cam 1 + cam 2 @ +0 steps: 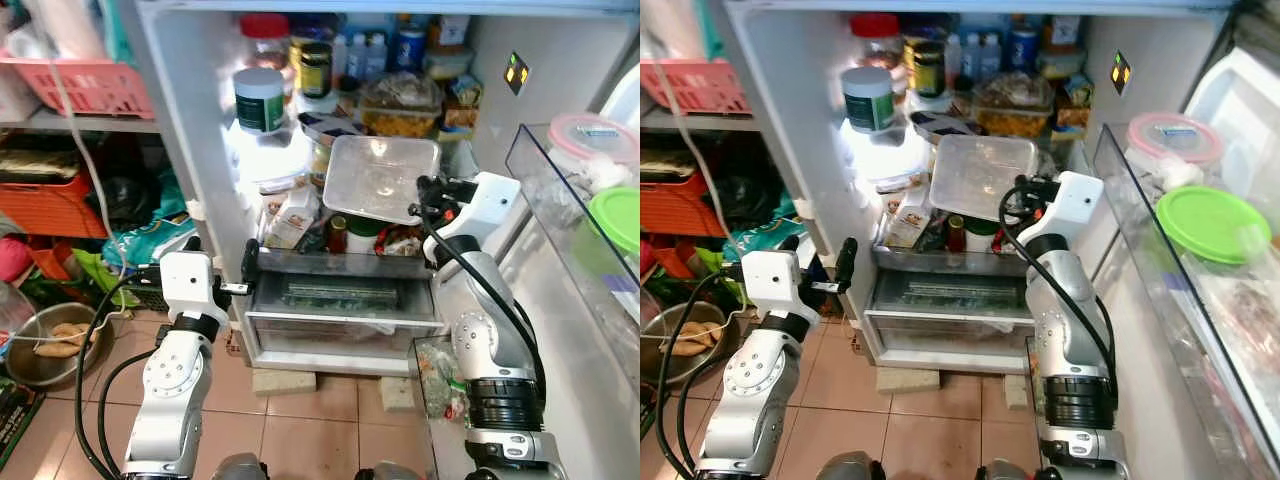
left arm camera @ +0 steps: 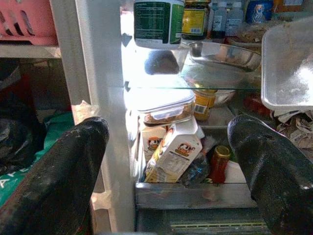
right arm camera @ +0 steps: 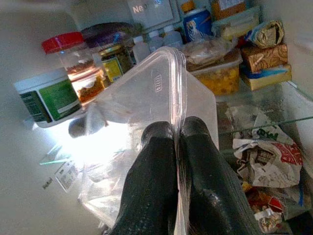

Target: Restocking fridge

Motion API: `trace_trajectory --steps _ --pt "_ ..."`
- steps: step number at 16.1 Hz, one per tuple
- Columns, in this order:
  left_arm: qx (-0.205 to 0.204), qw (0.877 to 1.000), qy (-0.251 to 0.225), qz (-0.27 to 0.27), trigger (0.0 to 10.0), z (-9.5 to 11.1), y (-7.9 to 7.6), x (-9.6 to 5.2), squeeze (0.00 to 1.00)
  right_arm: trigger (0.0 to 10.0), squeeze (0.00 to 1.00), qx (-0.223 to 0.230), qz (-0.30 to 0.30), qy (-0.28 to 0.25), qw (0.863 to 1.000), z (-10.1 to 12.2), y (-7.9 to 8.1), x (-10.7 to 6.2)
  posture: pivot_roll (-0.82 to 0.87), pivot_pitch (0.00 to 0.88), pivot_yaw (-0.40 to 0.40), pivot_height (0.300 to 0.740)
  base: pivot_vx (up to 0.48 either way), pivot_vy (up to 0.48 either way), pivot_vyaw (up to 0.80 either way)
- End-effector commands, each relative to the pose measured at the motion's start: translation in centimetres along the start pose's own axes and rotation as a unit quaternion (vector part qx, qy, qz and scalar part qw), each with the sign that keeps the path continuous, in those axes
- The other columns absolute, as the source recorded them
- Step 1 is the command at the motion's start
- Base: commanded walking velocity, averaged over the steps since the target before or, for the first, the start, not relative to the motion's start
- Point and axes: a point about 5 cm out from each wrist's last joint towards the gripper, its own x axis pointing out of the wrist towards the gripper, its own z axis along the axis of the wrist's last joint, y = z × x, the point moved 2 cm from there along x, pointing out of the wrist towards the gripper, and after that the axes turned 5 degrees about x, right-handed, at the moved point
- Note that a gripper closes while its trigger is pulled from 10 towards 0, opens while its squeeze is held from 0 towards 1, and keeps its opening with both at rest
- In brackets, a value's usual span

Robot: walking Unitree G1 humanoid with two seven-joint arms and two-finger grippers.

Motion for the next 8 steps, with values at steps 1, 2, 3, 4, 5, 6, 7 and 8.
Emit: trace_trajectory --steps 1,2,3,4,5,6,7,8 --pt "0.001 1.0 -0.01 -0.002 10.0 0.5 0.18 0.03 0.0 10.0 0.0 0.0 0.0 -0.013 1.0 0.88 0.05 0.17 0.09 0.033 0.007 0.74 0.259 0.0 -0.52" --pt "0.001 1.0 -0.011 -0.003 10.0 0.49 0.15 0.02 0.0 10.0 0.0 0.0 -0.001 -0.013 1.0 0.9 0.03 0.19 0.09 0.033 0.006 0.74 0.255 0.0 -0.53" --pt "0.001 1.0 -0.011 -0.003 10.0 0.49 0.14 0.01 0.0 10.0 0.0 0.0 -0.001 -0.014 1.0 0.92 0.03 0.21 0.09 0.033 0.006 0.74 0.262 0.0 -0.54" --pt "0.001 1.0 -0.011 -0.004 10.0 0.51 0.1 0.01 0.0 10.0 0.0 0.0 0.0 -0.014 1.0 0.96 0.04 0.24 0.09 0.034 0.005 0.74 0.307 0.0 -0.53" --pt "0.0 1.0 -0.012 -0.006 10.0 0.52 0.05 -0.01 0.0 10.0 0.0 0.0 0.0 -0.014 1.0 0.98 0.04 0.26 0.09 0.035 0.005 0.74 0.311 0.0 -0.53" --pt "0.001 1.0 -0.012 -0.006 10.0 0.53 0.07 0.0 0.0 10.0 0.0 0.0 0.0 -0.014 1.0 0.99 0.08 0.29 0.09 0.035 0.005 0.74 0.311 0.0 -0.8" --pt "0.0 1.0 -0.012 -0.005 10.0 0.51 0.07 0.0 0.0 10.0 0.0 0.0 0.001 -0.014 1.0 0.99 0.08 0.31 0.09 0.034 0.005 0.74 0.319 0.0 -0.8" --pt "0.0 1.0 -0.012 -0.005 10.0 0.51 0.07 0.0 0.0 10.0 0.0 0.001 0.001 -0.014 1.0 0.99 0.09 0.34 0.09 0.034 0.006 0.74 0.319 0.0 -0.8"
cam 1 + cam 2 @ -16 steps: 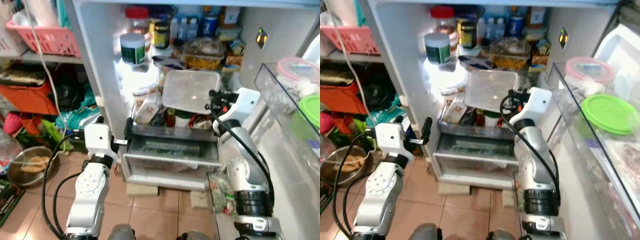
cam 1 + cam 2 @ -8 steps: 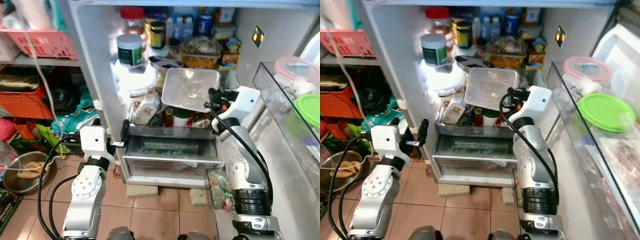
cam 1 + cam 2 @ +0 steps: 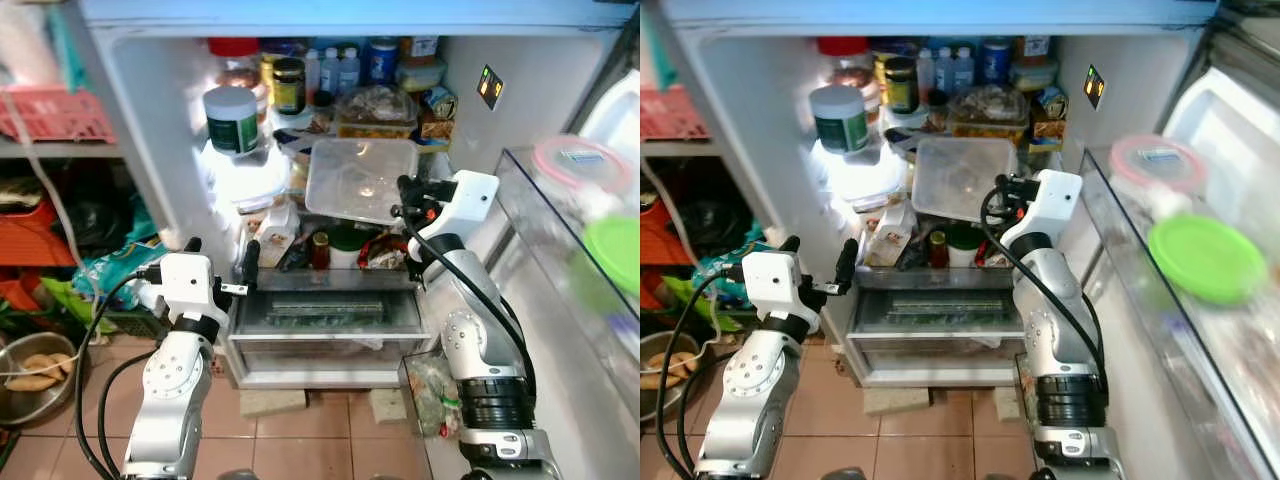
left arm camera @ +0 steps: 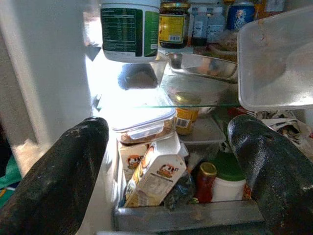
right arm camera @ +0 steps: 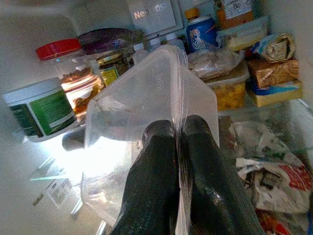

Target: Restocking fridge

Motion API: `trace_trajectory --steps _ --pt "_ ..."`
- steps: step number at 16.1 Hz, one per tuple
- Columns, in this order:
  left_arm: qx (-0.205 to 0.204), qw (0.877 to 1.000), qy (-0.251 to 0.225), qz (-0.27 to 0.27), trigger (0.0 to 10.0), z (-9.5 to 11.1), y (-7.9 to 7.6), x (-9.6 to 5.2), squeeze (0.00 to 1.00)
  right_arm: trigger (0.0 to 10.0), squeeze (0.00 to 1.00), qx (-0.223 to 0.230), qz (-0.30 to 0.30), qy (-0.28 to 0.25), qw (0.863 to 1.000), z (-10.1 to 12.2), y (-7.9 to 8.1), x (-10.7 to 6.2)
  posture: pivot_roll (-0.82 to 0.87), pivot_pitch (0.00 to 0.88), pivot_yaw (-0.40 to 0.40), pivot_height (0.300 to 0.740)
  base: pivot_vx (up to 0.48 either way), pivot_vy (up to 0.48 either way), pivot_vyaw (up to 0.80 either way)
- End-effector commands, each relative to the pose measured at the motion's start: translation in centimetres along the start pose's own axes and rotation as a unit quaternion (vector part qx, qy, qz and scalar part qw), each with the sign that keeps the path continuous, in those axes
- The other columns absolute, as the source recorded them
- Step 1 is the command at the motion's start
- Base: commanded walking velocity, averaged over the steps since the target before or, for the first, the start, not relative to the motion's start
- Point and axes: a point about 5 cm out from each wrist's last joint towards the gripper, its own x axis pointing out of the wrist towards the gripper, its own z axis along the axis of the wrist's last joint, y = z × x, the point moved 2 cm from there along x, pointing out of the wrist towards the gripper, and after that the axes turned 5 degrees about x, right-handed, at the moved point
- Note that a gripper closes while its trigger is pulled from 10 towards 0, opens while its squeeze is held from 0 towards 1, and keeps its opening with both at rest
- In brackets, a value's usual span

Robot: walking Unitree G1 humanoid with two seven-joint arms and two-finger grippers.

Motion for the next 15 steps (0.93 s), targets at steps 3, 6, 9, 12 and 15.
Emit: trace_trajectory --steps 3,6,9,12,15 --pt "0.0 1.0 -0.01 0.001 10.0 0.47 0.21 0.05 0.0 10.0 0.0 0.003 -0.033 -0.027 0.999 1.51 -1.73 -0.04 0.09 0.034 0.007 0.74 0.316 0.0 -0.41" --pt "0.0 1.0 -0.007 0.002 10.0 0.43 0.24 0.09 0.0 10.0 0.0 0.002 -0.034 -0.027 0.999 1.49 -1.83 -0.12 0.08 0.033 0.008 0.74 0.205 0.0 0.0" --pt "-0.001 1.0 -0.008 0.004 10.0 0.42 0.22 0.05 0.0 10.0 0.0 0.004 -0.035 -0.024 0.999 1.37 -1.95 -0.15 0.09 0.036 0.007 0.74 0.0 0.0 0.0" --pt "0.001 1.0 -0.006 0.003 10.0 0.44 0.34 -0.08 0.0 10.0 0.0 0.015 -0.042 -0.021 0.999 1.23 -2.11 -0.1 0.09 0.041 0.011 0.74 0.0 0.0 0.0" --pt "0.008 1.0 0.002 0.002 10.0 0.31 0.56 -0.5 0.0 10.0 0.0 0.063 -0.057 -0.007 0.996 0.76 -2.39 0.19 0.11 0.056 0.024 0.74 0.0 0.0 0.0"
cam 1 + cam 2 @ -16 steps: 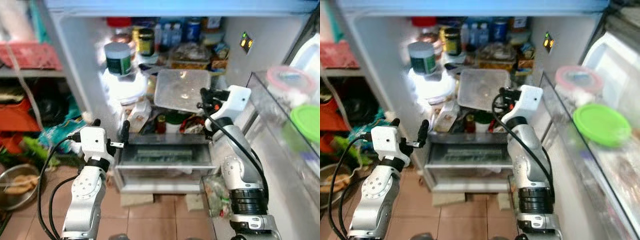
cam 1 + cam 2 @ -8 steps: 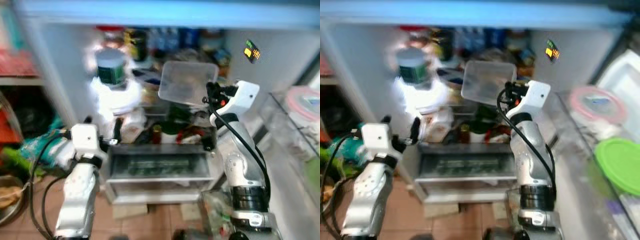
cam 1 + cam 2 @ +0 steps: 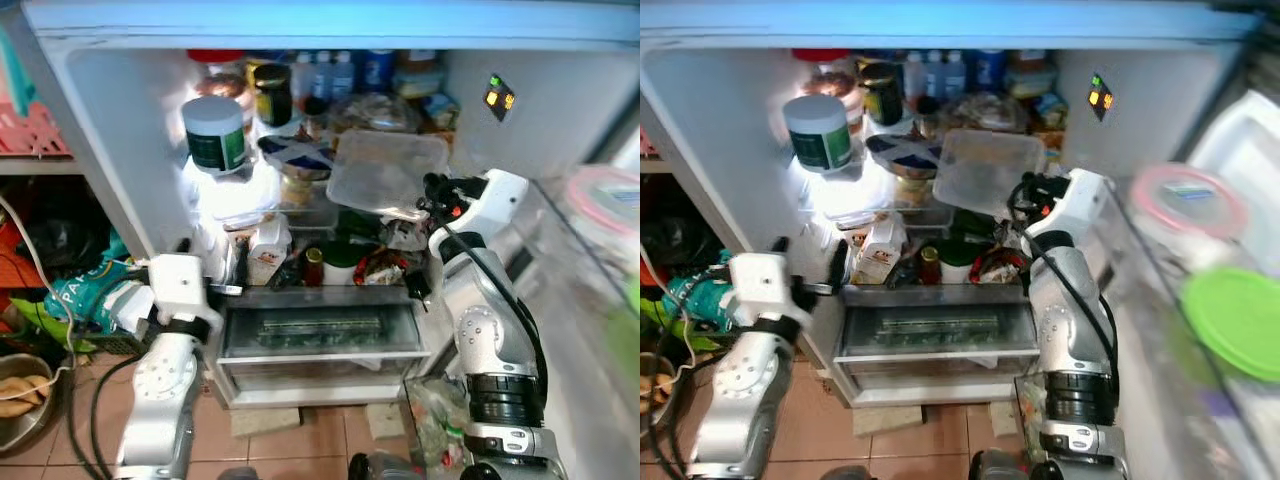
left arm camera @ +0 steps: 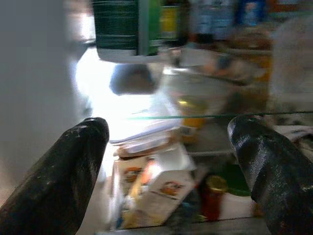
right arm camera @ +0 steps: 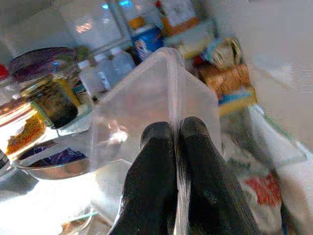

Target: Restocking fridge

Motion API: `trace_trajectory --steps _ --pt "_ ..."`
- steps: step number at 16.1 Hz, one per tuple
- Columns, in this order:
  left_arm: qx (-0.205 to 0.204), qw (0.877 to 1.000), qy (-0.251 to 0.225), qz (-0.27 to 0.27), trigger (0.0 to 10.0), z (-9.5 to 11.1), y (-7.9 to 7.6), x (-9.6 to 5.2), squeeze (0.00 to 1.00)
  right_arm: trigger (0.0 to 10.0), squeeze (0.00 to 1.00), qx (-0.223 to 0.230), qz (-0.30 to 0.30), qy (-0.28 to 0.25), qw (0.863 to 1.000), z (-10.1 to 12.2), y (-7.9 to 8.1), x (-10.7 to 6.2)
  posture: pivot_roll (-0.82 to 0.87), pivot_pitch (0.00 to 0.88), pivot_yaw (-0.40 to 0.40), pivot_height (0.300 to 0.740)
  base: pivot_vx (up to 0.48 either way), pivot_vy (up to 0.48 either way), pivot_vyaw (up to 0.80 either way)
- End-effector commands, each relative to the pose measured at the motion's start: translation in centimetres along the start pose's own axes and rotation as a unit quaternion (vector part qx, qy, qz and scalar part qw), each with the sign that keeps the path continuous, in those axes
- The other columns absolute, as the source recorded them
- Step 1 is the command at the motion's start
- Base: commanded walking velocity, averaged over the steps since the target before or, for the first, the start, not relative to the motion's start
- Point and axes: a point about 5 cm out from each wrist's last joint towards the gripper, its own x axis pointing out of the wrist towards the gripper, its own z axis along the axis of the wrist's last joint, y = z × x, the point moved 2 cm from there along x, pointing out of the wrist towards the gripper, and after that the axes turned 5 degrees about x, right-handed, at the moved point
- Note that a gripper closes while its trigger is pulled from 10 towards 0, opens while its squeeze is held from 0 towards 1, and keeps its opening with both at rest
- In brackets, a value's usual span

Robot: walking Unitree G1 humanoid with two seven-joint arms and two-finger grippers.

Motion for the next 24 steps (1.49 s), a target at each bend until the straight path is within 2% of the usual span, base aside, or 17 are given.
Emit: trace_trajectory --steps 1,6,9,10,13,14,15,19,24 --pt "0.006 1.0 0.004 0.005 10.0 0.1 0.5 -0.3 0.0 10.0 0.0 0.022 -0.004 0.009 1.0 -0.1 0.1 0.4 0.12 0.061 0.027 0.74 0.0 0.0 0.0" --pt "0.007 1.0 0.012 0.011 10.0 0.0 0.8 -0.6 0.0 10.0 0.0 0.03 -0.005 0.01 0.999 -0.3 0.3 0.6 0.13 0.076 0.027 0.74 0.0 0.0 0.0" --pt "0.009 1.0 0.019 0.013 10.0 0.2 1.0 -1.3 0.0 10.0 0.0 0.083 0.003 0.007 0.997 0.2 2.1 1.8 0.15 0.112 0.036 0.74 0.0 0.0 0.0" --pt "0.01 1.0 0.02 0.014 10.0 0.2 1.0 -1.4 0.0 10.0 0.0 0.087 0.004 0.008 0.996 0.2 2.2 1.8 0.15 0.112 0.036 0.74 0.0 0.0 0.0" --pt "0.018 0.999 0.033 0.011 10.0 0.2 1.5 -2.2 0.0 10.0 0.0 0.145 0.001 0.024 0.989 -0.4 2.7 2.5 0.18 0.139 0.054 0.74 0.0 0.0 0.0" --pt "0.019 0.999 0.034 0.012 10.0 0.3 1.5 -2.3 0.0 10.0 0.0 0.149 -0.001 0.027 0.988 -0.5 2.7 2.6 0.18 0.14 0.055 0.74 0.0 0.0 0.0" --pt "0.021 0.999 0.036 0.012 10.0 0.3 1.8 -2.4 0.0 10.0 0.0 0.184 -0.004 0.035 0.982 -0.9 3.4 3.3 0.19 0.147 0.061 0.74 0.0 0.0 0.0" --pt "0.021 0.999 0.043 0.008 10.0 0.6 1.4 -3.1 0.0 10.0 0.0 0.23 0.027 0.037 0.972 -0.8 7.5 5.2 0.22 0.175 0.061 0.74 0.0 0.0 0.0" --pt "0.022 0.998 0.056 0.013 10.0 0.5 1.6 -4.2 0.0 10.0 0.0 0.259 0.042 0.033 0.964 0.4 10.0 7.0 0.23 0.216 0.051 0.74 0.0 0.0 0.0"
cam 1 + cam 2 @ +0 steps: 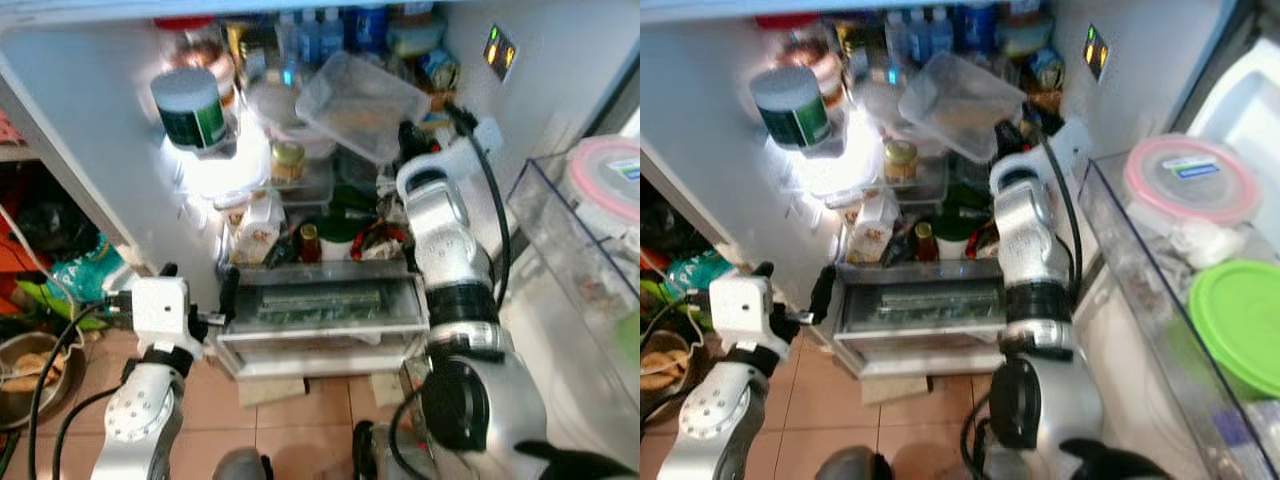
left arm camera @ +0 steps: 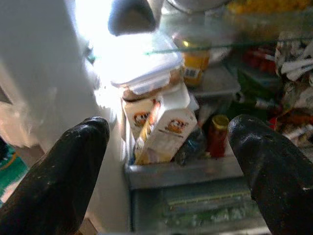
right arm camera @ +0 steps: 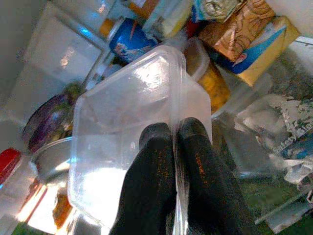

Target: Restocking fridge

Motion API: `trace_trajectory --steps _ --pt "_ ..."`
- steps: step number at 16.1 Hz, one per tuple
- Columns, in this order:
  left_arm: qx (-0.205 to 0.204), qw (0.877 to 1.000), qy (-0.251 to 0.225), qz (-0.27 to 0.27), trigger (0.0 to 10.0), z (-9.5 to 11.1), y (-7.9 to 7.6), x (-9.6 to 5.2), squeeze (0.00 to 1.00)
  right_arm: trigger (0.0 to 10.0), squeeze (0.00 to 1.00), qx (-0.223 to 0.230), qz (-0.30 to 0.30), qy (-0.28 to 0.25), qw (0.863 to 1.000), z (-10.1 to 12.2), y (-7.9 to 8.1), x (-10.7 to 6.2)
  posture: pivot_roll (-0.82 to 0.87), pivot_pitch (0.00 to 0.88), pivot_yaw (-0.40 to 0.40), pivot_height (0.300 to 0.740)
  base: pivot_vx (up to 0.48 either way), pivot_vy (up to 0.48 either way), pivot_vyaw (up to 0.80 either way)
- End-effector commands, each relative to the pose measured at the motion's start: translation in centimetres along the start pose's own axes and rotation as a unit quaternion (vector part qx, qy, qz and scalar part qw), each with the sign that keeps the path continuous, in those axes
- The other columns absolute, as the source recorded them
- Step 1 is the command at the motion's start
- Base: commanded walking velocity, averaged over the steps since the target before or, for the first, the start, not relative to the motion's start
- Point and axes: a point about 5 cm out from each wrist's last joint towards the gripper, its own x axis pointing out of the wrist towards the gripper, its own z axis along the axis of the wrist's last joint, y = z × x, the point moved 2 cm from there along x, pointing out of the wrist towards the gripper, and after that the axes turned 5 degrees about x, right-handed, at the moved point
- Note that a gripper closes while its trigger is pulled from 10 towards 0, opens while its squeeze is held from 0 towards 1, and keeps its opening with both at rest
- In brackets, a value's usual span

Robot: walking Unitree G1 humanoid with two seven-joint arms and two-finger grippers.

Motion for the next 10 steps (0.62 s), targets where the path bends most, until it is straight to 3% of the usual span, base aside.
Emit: trace_trajectory --steps 1,7,10 --pt "0.001 1.0 0.001 0.001 10.0 0.3 0.2 -0.5 0.0 10.0 0.0 0.028 0.037 0.043 0.998 -2.8 3.9 0.5 0.24 0.229 0.046 0.74 0.0 0.0 0.0" --pt "-0.008 1.0 0.023 0.009 10.0 0.1 -0.2 -2.0 0.0 10.0 0.0 0.014 0.058 0.038 0.998 -3.2 8.5 2.2 0.26 0.276 0.027 0.74 0.0 0.0 0.0" --pt "-0.009 0.999 0.03 0.008 10.0 0.1 -0.3 -2.4 0.0 10.0 0.0 0.02 0.059 0.038 0.997 -3.5 9.2 2.3 0.26 0.289 0.027 0.74 0.0 0.0 0.0"
